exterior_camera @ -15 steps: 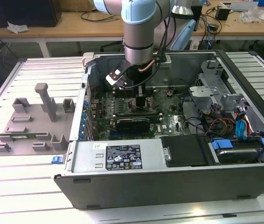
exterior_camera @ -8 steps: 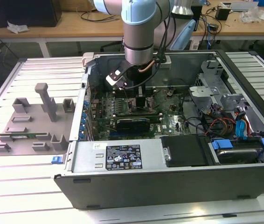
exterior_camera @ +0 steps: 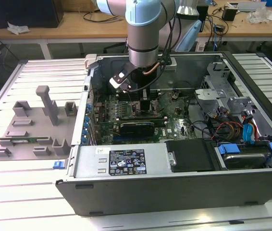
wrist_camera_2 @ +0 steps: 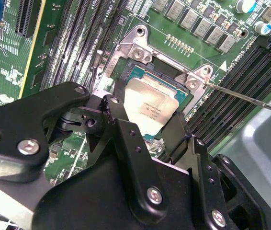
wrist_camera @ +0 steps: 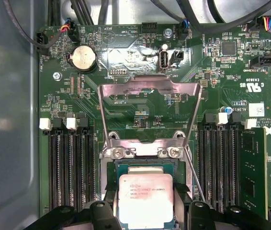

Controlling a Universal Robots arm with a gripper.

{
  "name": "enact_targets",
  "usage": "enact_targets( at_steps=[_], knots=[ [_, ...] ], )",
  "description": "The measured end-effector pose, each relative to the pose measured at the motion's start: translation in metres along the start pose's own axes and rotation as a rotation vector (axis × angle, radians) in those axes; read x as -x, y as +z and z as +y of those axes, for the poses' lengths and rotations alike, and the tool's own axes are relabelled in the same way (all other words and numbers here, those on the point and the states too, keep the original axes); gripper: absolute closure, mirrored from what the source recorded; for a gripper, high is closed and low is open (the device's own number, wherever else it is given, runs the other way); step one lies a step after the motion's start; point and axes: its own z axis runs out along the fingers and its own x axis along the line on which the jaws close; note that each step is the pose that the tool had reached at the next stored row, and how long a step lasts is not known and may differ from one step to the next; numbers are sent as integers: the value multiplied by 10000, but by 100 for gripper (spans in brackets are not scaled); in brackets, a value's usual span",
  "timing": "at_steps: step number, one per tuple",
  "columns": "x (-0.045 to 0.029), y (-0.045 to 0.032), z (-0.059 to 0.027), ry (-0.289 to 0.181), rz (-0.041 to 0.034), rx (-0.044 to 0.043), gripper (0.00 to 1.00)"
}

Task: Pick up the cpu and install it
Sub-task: 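Place the cpu into insertion slot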

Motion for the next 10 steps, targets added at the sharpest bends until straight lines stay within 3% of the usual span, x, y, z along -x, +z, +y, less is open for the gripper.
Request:
enact_targets(
  at_steps=[10],
  knots=[
    [-2, 7, 1, 0, 10, 7, 45]
  ],
)
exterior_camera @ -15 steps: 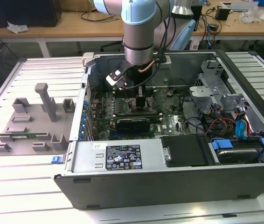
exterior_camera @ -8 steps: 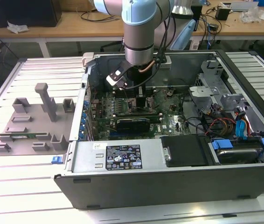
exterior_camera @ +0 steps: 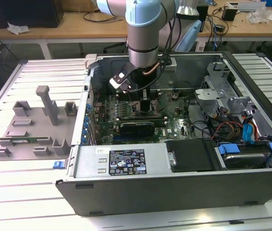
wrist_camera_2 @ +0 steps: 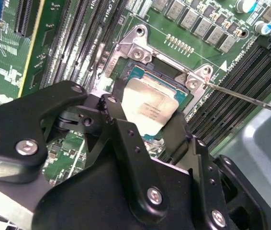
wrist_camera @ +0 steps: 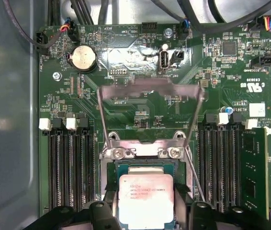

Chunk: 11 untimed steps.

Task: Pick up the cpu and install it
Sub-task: 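Place the cpu into insertion slot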

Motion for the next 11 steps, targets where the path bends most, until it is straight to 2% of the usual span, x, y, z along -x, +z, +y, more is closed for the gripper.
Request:
enact_targets(
  at_steps=[1, 11],
  knots=[
    [0, 0, 0, 0, -1, -1, 38],
    [1, -40, 1, 0, -10, -4, 38]
  ],
)
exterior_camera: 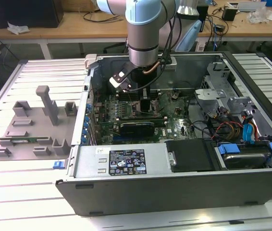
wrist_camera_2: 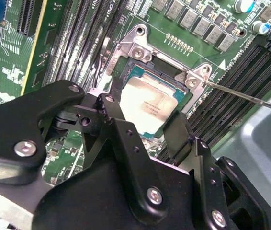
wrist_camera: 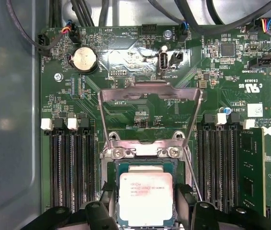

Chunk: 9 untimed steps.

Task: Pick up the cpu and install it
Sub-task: 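Place the cpu into insertion slot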

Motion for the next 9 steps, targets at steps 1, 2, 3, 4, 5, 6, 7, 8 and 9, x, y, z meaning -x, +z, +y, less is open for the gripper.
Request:
enact_targets(
  at_steps=[1, 2, 3, 4, 5, 6, 7, 8, 9],
  knots=[
    [0, -1, 0, 0, 0, 0, 38],
    [0, -2, 0, 0, 0, 0, 38],
    [0, -2, 0, 0, 1, 0, 38],
    [1, -5, 0, 0, -2, -2, 38],
    [0, -6, 0, 1, 0, -1, 38],
    [0, -6, 0, 1, 1, 0, 38],
    [0, -6, 0, 2, 1, 0, 38],
    [0, -6, 0, 2, 1, -1, 38],
    [1, -8, 0, 3, -4, -2, 40]
  ],
)
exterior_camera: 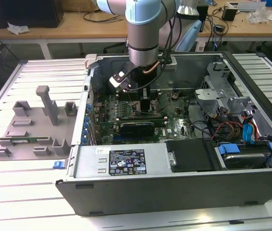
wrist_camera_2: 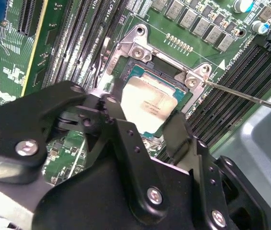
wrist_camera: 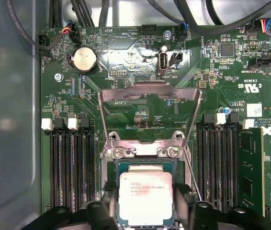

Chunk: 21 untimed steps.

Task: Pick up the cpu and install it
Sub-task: 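Place the cpu into insertion slot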

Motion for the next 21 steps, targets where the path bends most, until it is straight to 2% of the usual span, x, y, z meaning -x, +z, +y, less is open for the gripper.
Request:
enact_targets(
  at_steps=[1, 2, 10, 11, 12, 15, 21],
  knots=[
    [0, 0, 0, 0, 0, 0, 40],
    [0, 0, 0, 0, 1, 0, 47],
    [-1, -2, 0, 6, 5, 2, 47],
    [-1, -2, 1, 7, 5, 1, 46],
    [-1, -3, 1, 7, 4, 1, 39],
    [-1, -5, 1, 7, 4, 0, 39],
    [-2, -89, 4, 7, 5, 1, 39]
  ],
)
